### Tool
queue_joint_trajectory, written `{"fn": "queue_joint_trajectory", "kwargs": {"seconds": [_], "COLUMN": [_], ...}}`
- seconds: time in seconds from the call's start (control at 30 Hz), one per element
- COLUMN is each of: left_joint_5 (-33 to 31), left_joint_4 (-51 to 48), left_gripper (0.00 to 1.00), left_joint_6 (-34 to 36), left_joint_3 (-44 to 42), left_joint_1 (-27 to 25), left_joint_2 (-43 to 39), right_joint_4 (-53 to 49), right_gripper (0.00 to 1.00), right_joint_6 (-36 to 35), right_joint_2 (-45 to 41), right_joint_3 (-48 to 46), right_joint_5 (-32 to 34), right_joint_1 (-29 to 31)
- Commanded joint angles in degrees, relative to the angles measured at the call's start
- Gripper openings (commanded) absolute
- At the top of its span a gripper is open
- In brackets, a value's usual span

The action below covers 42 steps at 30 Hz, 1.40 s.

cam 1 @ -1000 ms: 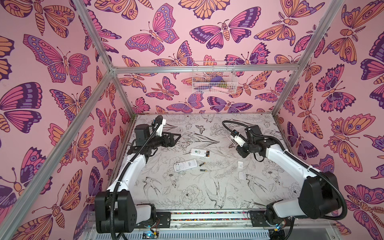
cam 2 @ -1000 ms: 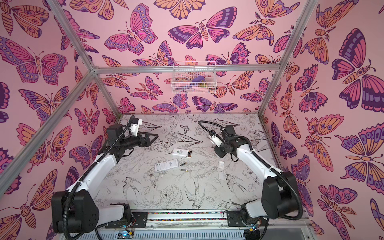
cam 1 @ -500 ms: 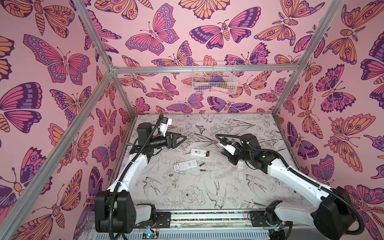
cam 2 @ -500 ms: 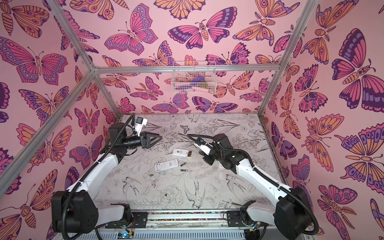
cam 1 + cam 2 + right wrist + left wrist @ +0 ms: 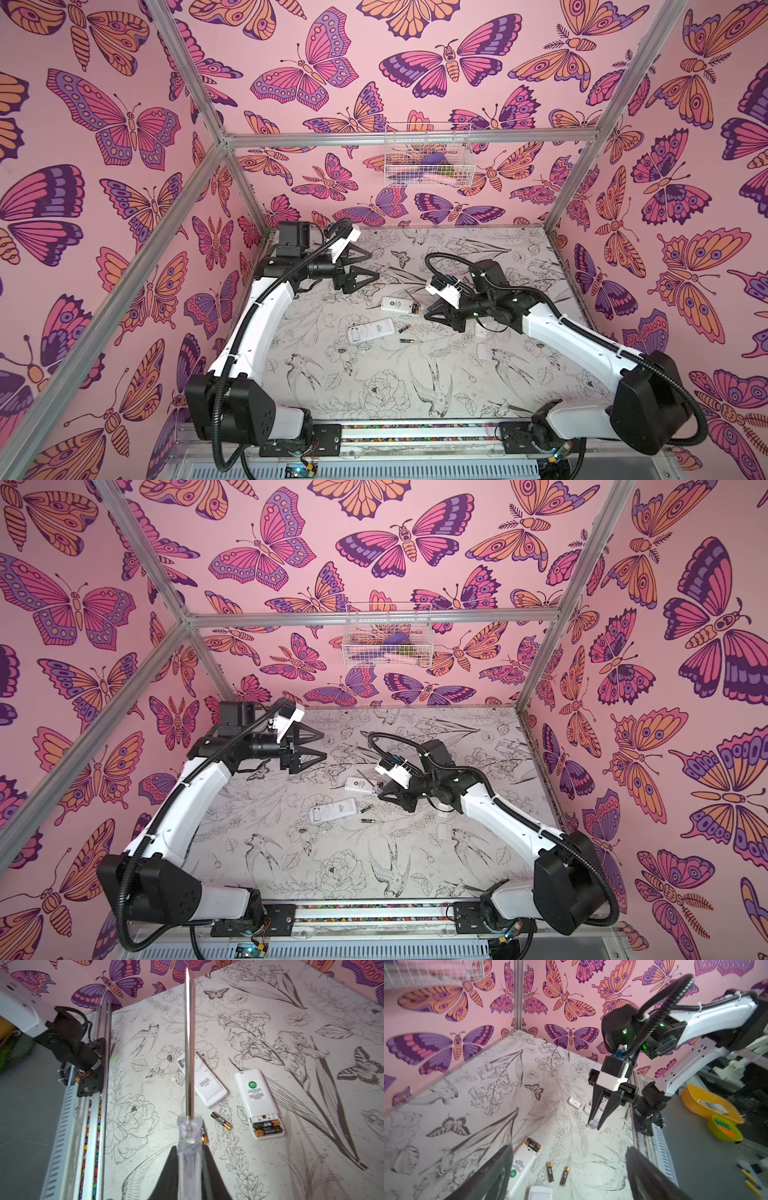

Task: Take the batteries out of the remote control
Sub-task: 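Raise the screwdriver upright with the right gripper while the left gripper approaches it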

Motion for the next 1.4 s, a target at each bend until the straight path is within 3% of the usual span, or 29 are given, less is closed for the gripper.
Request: {"fn": "queue_joint_trajectory", "kwargs": {"seconds": [0.0,0.23,0.4,0.67,0.9,1.07,1.37], "left_joint_5": [-5.8,-11.1,-10.7,-12.3,-15.4,-15.2,-16.3], "left_joint_4": [-19.6,-26.8,-27.3,-28.4,-30.0,-30.2,-30.1], "left_gripper": [0.87,0.85,0.83,0.72,0.59,0.34,0.32], "left_joint_6": [23.8,38.5,42.6,46.1,50.9,51.1,53.6], "left_joint_3": [3.2,4.9,6.4,8.0,7.8,7.4,6.1], "left_joint_1": [-1.5,-5.9,-7.6,-12.0,-13.9,-15.3,-16.1], "left_joint_2": [1.7,2.8,4.7,7.0,7.9,8.1,8.6], "right_joint_4": [-2.4,-1.4,-3.7,-14.8,-14.9,-14.7,-15.1], "right_gripper": [0.00,0.00,0.00,0.00,0.00,0.00,0.00], "right_joint_6": [0.6,1.4,-0.8,-6.9,-6.8,-6.6,-7.1], "right_joint_2": [1.2,3.2,4.6,6.9,6.4,5.7,5.6], "right_joint_3": [3.0,3.0,4.3,9.9,9.7,9.6,10.4], "right_joint_5": [-7.1,-7.6,-8.5,-4.7,-3.9,-4.4,-4.3], "right_joint_1": [0.4,1.3,2.7,5.1,6.3,6.8,7.0]}}
